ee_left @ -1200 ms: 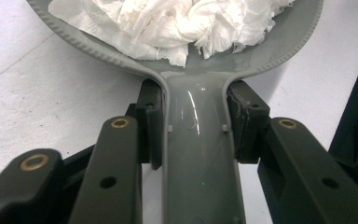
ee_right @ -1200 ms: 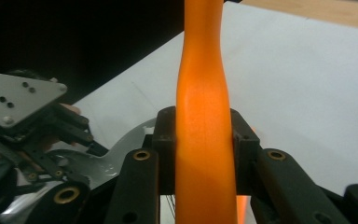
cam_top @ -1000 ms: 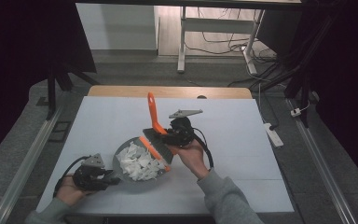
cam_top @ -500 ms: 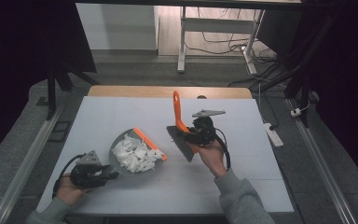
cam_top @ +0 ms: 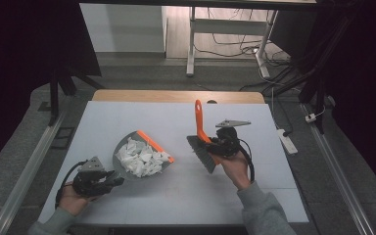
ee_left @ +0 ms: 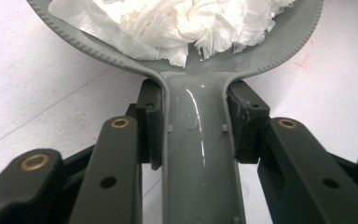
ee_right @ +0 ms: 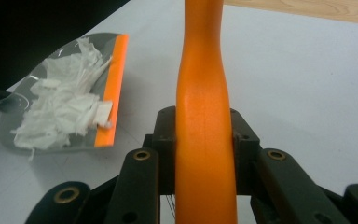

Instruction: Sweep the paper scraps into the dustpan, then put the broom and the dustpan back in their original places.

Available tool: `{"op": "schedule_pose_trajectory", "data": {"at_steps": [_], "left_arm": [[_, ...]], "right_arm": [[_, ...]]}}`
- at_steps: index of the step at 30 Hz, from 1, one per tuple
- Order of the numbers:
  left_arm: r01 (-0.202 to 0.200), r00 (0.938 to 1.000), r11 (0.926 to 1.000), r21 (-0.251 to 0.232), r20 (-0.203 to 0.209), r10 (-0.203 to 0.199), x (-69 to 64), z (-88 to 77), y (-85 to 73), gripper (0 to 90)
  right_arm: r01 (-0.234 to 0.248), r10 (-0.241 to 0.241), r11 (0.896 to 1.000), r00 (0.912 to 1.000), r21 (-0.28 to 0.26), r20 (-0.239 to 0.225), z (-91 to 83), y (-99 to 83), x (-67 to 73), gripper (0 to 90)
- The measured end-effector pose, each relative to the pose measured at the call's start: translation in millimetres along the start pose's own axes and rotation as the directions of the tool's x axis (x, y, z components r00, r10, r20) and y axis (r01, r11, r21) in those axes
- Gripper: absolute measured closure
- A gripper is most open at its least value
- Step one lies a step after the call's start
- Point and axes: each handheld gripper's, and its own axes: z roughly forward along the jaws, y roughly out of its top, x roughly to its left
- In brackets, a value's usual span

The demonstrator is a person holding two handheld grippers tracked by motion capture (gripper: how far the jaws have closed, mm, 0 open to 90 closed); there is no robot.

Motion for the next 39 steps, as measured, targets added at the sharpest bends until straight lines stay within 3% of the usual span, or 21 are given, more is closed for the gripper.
{"op": "schedule_pose_trajectory", "data": {"at_steps": [6,15,21,29,39], "left_arm": [[0.023,0.9994,0.9997,-0.01,-0.027,-0.024,-0.9,-3.6,1.9,61.9],[0.063,0.9959,0.9959,-0.065,-0.061,-0.067,-3.1,-14.0,4.0,61.9],[0.118,0.9875,0.9894,-0.084,-0.095,-0.126,-10.0,-16.7,5.0,61.9],[0.176,0.9741,0.9808,-0.084,-0.129,-0.186,-8.8,-14.4,6.8,61.9],[0.219,0.957,0.9723,-0.083,-0.176,-0.23,-5.4,-10.5,7.3,61.9]], "right_arm": [[0.01,-0.01,1.0,0.9999,-0.005,-0.004,-9.5,-7.3,-4.0,70.3],[0.053,-0.053,0.999,0.9983,-0.004,-0.026,-18.2,-15.2,-7.5,70.3],[0.082,-0.082,0.997,0.9928,-0.006,-0.088,-28.0,-22.6,-12.3,70.3],[0.083,-0.08,0.997,0.9794,0.008,-0.185,-33.7,-31.8,-20.9,70.3],[0.064,-0.05,0.996,0.9738,0.056,-0.222,-26.3,-37.6,-25.1,70.3]]}}
